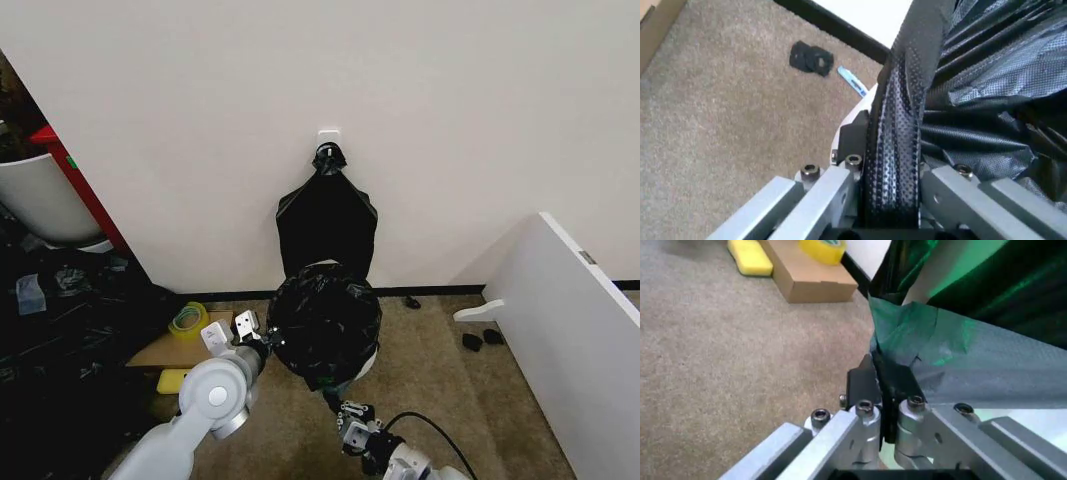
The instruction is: Place the garbage bag over the trash bin.
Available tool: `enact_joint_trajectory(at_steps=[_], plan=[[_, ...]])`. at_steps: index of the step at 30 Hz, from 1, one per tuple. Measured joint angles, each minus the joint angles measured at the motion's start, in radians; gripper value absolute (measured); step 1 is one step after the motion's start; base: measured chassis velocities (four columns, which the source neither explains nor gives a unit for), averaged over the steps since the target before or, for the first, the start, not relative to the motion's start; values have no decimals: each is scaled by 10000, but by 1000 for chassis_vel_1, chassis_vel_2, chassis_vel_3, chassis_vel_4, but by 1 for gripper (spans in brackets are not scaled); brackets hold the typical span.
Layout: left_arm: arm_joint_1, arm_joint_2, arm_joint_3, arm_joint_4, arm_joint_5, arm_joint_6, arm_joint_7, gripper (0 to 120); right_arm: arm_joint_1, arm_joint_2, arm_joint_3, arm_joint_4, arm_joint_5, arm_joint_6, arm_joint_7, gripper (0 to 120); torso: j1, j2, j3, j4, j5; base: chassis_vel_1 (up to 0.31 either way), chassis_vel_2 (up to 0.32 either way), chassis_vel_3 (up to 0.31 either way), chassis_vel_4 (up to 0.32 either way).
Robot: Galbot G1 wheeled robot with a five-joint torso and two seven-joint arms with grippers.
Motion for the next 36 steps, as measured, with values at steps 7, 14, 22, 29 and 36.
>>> enact_joint_trajectory(at_steps=[7, 14, 22, 29, 36], plan=[[75, 79, -52, -161, -209, 183, -130, 0, 51, -32, 67, -255, 208, -223, 0, 0, 0, 0, 0, 0, 0, 0, 0, 0, 0], [257, 95, -73, -274, -213, 199, -150, 0, 80, 1, 63, -426, 553, -392, -83, 0, 0, 0, 0, 0, 0, 0, 0, 0, 0], [257, 73, -106, -270, -206, 199, -133, 0, 38, 36, 115, -592, 612, -377, -69, 0, 0, 0, 0, 1, 2, 0, 0, 0, 0], [124, -43, -119, -78, -180, 168, -109, 0, -393, -233, 311, -108, 850, -227, -160, 15, 0, 0, 0, 0, 0, 0, 0, 0, 0], [27, -70, -119, 35, -170, 157, -98, 0, -723, -367, 481, 160, 876, 29, -180, 38, 0, 0, 0, 0, 0, 0, 0, 0, 0]])
